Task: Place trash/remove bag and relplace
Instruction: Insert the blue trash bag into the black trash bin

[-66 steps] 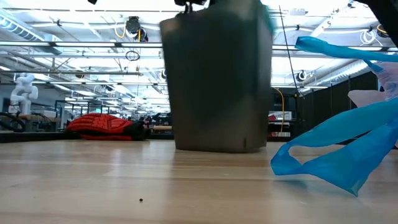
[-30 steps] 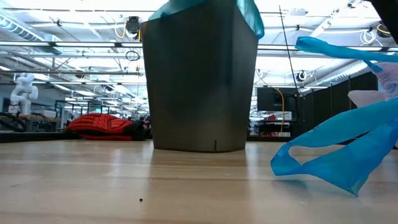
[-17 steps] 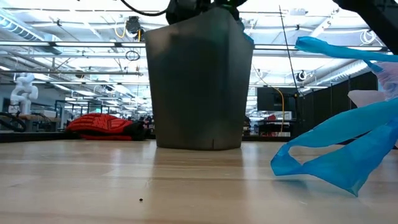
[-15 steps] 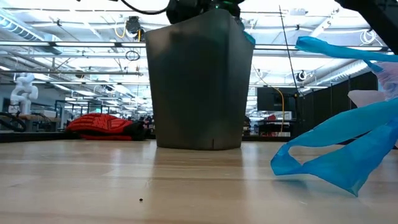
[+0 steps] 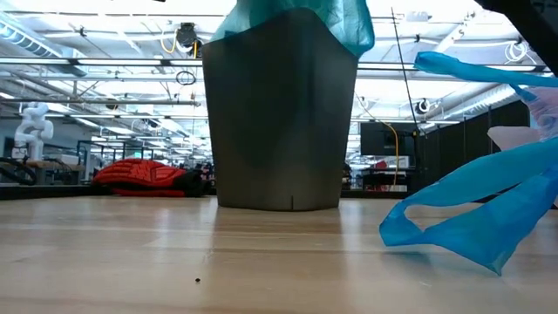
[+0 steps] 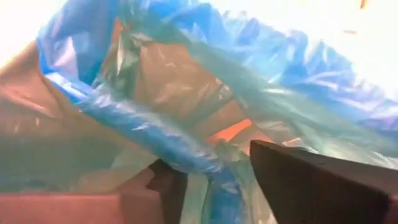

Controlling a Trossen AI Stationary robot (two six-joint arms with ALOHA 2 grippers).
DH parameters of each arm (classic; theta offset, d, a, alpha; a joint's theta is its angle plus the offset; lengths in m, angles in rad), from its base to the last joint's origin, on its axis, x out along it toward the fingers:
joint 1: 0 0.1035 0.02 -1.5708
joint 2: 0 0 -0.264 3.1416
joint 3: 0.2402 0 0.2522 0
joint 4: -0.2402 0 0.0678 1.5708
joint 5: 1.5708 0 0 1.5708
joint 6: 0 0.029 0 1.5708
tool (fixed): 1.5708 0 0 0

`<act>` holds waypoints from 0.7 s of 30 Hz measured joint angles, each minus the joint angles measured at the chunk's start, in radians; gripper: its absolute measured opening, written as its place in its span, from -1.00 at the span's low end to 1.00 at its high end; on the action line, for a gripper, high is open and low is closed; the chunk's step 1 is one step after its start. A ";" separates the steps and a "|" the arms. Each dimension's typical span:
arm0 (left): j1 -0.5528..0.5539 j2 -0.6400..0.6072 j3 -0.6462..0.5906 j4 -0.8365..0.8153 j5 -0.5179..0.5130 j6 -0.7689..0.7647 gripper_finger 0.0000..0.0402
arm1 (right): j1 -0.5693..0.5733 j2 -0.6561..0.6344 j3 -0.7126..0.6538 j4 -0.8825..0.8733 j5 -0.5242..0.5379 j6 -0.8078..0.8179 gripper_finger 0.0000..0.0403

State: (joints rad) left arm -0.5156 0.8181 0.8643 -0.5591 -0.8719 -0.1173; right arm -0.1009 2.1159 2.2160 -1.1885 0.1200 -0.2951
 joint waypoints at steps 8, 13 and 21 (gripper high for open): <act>0.000 0.000 0.018 0.000 0.001 0.019 -1.00 | 0.003 0.000 0.004 -0.041 0.018 -0.013 0.15; 0.000 0.000 0.018 0.000 0.001 0.019 -1.00 | 0.013 -0.021 0.005 -0.043 0.114 -0.068 0.19; 0.000 0.000 0.018 0.000 0.001 0.019 -1.00 | 0.026 -0.031 0.132 -0.072 0.174 -0.120 0.17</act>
State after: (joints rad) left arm -0.5156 0.8185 0.8822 -0.5591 -0.8707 -0.0978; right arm -0.0746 2.0853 2.3479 -1.2610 0.2939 -0.4152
